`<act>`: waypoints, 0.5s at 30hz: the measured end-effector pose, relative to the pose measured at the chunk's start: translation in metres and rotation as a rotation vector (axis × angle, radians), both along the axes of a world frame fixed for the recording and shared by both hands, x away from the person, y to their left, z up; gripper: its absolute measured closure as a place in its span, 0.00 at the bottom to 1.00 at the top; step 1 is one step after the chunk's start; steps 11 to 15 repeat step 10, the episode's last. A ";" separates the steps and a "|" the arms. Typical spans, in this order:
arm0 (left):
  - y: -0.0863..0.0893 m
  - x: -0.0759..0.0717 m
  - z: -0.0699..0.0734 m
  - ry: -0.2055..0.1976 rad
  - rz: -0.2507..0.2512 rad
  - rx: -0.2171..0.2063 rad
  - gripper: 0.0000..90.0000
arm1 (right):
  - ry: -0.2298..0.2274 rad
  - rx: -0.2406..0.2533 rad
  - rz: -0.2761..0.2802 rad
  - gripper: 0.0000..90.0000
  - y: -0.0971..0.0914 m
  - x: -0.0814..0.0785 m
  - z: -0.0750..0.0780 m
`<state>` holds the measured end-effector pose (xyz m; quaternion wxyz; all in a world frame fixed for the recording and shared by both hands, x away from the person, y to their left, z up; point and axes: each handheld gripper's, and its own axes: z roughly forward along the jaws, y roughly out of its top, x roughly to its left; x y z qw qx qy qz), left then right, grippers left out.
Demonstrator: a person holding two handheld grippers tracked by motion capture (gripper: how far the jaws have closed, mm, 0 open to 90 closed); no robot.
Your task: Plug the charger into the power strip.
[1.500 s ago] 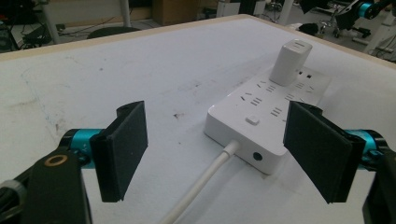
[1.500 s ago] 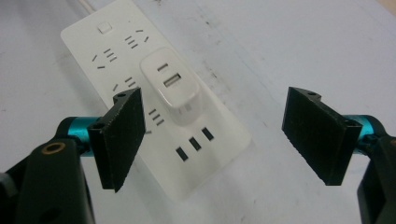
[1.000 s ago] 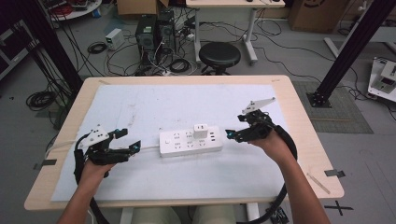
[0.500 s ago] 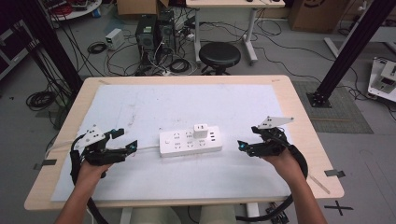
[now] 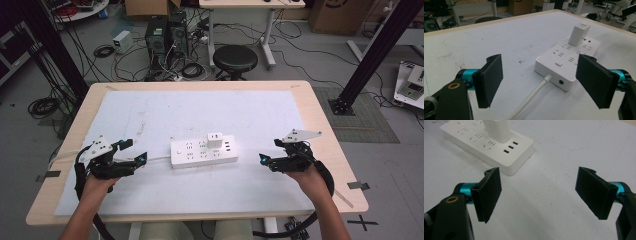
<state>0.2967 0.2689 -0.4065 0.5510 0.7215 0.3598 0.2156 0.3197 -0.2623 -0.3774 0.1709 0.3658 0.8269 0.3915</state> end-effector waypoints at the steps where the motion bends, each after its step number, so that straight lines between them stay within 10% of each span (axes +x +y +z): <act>1: 0.000 0.000 0.000 0.000 -0.001 0.001 0.24 | 0.000 0.004 -0.006 0.24 -0.001 0.000 0.000; 15: -0.002 0.000 0.001 -0.001 -0.004 0.007 0.24 | -0.005 0.011 -0.032 0.24 -0.009 -0.004 -0.001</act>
